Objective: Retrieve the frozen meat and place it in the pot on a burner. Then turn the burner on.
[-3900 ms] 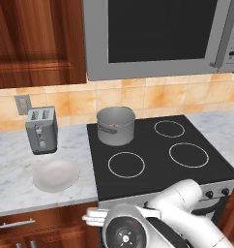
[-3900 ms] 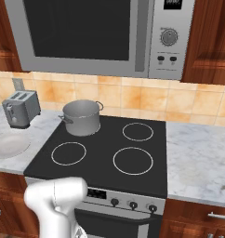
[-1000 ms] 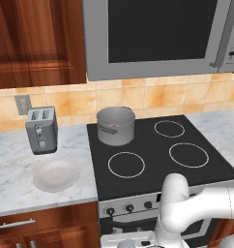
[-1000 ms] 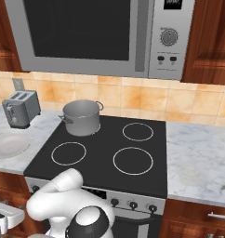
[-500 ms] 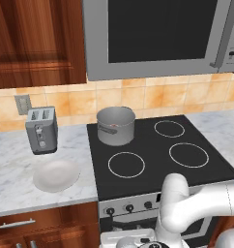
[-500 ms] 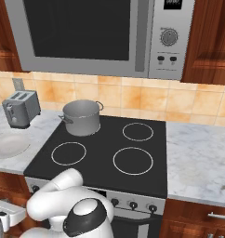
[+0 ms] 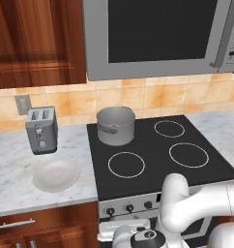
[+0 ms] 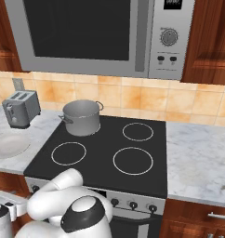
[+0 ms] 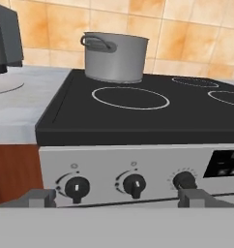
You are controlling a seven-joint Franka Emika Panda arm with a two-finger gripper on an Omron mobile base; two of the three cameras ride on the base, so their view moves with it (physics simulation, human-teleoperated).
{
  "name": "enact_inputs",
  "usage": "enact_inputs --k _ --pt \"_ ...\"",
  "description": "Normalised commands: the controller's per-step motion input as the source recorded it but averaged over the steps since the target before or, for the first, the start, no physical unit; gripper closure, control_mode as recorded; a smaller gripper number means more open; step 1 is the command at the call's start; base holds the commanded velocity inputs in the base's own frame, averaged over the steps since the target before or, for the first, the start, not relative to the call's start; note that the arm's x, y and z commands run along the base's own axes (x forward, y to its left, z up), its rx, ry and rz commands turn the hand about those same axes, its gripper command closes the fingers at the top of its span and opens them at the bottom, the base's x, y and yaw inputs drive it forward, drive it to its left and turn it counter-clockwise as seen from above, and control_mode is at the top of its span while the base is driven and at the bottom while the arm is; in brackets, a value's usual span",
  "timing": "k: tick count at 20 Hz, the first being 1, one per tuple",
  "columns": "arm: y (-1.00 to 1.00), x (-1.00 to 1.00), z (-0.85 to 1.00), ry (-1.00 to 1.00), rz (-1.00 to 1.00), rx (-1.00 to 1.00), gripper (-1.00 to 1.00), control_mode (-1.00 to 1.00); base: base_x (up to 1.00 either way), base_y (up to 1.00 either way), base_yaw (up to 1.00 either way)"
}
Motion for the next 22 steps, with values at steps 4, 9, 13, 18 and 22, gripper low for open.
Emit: enact_inputs --k 4,9,13,18,22 --pt "0.0 0.04 -0.16 -0.04 0.01 0.0 -1.0 -1.0 0.0 0.0 0.0" --pt "0.0 0.0 -0.2 0.0 0.04 0.0 -1.0 -1.0 0.0 0.0 0.0" --pt "0.0 0.0 -0.25 0.0 0.03 0.0 -1.0 -1.0 0.0 0.0 0.0" --pt "0.0 0.0 -0.14 0.0 0.02 0.0 -1.0 -1.0 0.0 0.0 0.0" --pt "0.0 0.0 -0.01 0.0 0.0 0.0 -1.0 -1.0 0.0 0.0 0.0"
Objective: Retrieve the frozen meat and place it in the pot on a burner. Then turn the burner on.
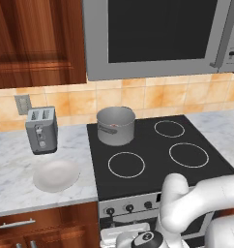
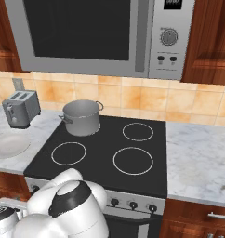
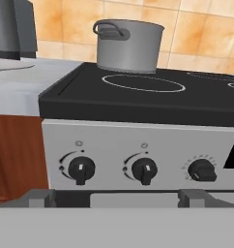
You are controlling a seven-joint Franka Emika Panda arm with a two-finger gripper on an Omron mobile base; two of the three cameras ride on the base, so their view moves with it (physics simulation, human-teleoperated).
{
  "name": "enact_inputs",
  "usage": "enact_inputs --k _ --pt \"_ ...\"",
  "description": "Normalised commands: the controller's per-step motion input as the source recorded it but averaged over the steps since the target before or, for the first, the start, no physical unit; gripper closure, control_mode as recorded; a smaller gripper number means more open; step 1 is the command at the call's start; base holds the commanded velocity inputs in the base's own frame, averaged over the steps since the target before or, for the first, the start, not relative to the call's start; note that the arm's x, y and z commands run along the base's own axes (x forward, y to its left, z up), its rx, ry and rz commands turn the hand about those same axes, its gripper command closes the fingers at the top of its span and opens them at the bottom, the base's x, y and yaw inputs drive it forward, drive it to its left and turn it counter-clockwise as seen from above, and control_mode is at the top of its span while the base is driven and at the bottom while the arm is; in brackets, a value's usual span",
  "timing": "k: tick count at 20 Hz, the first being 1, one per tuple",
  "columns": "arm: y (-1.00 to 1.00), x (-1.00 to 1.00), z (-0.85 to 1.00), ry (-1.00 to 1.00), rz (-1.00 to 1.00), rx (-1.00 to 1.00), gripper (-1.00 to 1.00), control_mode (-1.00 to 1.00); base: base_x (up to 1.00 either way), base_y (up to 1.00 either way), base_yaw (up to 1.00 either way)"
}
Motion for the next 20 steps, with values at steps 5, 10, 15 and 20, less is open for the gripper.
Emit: enact_inputs --k 5,10,15,20 --pt "0.0 0.0 -0.06 0.0 0.0 0.0 -1.0 -1.0 0.0 0.0 0.0" --pt "-0.02 0.08 -0.05 -0.03 0.0 0.0 -1.0 -1.0 0.0 0.0 0.0" --pt "-0.02 0.13 0.0 0.01 0.0 0.0 -1.0 -1.0 0.0 0.0 0.0" --pt "-0.27 0.18 -0.04 0.0 0.0 0.0 -1.0 -1.0 0.0 0.0 0.0"
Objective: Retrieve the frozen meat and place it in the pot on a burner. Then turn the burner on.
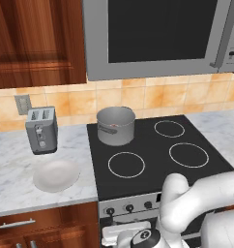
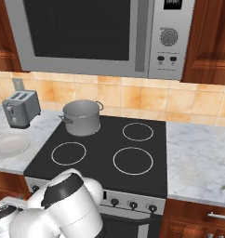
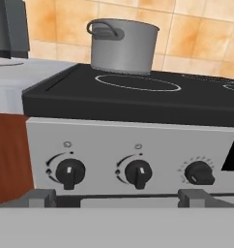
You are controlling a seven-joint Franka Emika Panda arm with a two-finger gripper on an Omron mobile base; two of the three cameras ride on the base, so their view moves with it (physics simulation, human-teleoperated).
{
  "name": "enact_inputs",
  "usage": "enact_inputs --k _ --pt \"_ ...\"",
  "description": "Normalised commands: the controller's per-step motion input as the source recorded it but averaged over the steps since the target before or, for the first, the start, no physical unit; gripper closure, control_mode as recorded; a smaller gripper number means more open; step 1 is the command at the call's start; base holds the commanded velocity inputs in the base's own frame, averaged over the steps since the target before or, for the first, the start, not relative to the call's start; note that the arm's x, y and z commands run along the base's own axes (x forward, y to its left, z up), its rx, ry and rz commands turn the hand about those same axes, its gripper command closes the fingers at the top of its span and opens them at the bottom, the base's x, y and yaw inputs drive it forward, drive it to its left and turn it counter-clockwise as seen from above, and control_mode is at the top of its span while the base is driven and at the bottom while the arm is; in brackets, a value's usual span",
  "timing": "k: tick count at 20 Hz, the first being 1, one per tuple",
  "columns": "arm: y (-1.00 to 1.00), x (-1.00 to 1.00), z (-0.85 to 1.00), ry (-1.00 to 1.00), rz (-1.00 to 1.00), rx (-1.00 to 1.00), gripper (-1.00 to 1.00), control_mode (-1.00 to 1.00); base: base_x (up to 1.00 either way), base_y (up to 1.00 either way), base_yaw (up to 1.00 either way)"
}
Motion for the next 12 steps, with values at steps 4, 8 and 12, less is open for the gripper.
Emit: enact_inputs --k 4,8,12 --pt "-0.18 0.24 -0.04 0.0 0.0 0.0 -1.0 -1.0 0.0 0.0 0.0" --pt "-0.05 0.42 -0.09 0.0 0.0 0.0 -1.0 -1.0 0.0 0.0 0.0" --pt "-0.08 0.5 -0.25 0.0 0.0 0.0 -1.0 -1.0 0.0 0.0 0.0"
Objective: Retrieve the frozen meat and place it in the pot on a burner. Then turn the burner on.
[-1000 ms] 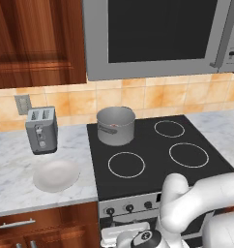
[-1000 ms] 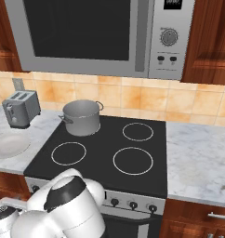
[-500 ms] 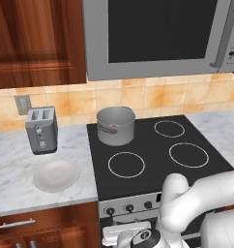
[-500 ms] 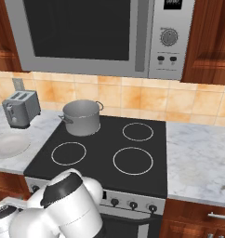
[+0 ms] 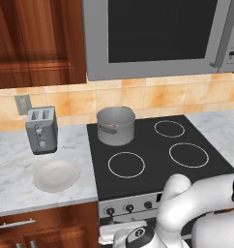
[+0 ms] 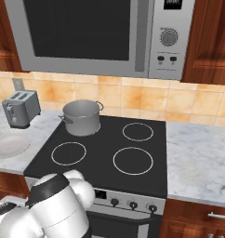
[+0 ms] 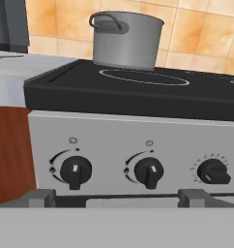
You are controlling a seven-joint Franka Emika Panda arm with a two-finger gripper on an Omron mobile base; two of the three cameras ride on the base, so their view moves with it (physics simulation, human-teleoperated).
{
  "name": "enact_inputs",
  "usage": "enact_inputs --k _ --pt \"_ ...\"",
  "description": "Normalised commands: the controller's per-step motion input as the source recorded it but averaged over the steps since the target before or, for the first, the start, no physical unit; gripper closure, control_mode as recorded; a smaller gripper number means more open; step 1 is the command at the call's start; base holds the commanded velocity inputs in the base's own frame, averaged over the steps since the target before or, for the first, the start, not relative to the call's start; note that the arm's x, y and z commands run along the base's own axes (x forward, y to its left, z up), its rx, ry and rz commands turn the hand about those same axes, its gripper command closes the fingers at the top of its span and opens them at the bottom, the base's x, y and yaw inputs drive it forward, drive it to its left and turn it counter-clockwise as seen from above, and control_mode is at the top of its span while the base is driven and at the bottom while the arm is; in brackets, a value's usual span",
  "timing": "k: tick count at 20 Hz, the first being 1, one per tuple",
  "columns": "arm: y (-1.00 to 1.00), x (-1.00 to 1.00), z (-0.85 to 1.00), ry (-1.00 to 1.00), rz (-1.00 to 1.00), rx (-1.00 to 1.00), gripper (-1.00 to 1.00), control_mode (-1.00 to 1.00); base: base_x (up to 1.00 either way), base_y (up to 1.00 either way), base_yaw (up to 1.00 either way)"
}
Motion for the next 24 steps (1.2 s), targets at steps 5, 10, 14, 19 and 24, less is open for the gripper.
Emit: enact_inputs --k 5,10,14,19,24 --pt "-0.38 0.44 -0.22 0.0 0.0 0.0 -1.0 -1.0 0.0 0.0 0.0" --pt "-0.56 0.2 -0.09 -0.01 0.0 0.08 -1.0 -1.0 0.0 0.0 0.0" --pt "-0.39 0.07 -0.03 0.0 0.0 0.07 -1.0 -1.0 0.0 0.0 0.0" --pt "-0.42 0.23 0.0 0.0 0.0 0.15 -1.0 -1.0 0.0 0.0 0.0" --pt "-0.36 0.39 0.0 0.0 0.0 0.17 -1.0 -1.0 0.0 0.0 0.0"
